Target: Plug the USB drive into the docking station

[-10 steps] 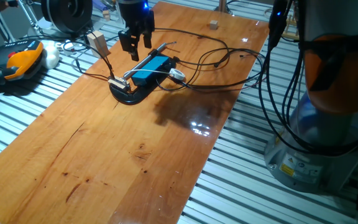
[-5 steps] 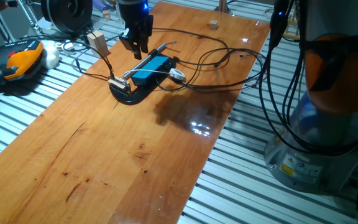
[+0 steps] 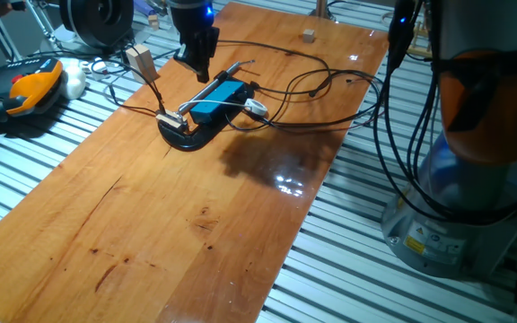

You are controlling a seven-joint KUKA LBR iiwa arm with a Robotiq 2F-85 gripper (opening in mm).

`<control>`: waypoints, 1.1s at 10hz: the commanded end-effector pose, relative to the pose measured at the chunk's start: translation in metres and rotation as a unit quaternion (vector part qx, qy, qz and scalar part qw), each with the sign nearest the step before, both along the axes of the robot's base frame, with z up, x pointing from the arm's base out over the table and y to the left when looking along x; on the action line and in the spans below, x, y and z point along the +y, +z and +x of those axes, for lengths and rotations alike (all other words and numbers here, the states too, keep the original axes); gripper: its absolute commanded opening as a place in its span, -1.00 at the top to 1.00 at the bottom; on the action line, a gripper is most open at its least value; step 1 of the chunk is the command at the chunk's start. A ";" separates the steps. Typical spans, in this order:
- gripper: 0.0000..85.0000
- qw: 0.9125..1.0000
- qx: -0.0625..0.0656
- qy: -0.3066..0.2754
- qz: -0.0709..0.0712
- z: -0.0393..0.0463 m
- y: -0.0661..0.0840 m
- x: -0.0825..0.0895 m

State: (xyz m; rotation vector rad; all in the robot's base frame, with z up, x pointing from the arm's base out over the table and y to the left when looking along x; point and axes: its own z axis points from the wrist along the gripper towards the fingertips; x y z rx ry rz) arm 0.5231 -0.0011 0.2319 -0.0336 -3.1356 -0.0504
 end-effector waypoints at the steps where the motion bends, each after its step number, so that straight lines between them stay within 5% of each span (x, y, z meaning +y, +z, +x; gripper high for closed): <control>1: 1.00 1.000 0.000 0.000 0.000 0.0015 -0.002 -0.001; 11: 1.00 0.999 -0.009 -0.041 0.009 0.0333 -0.027 -0.032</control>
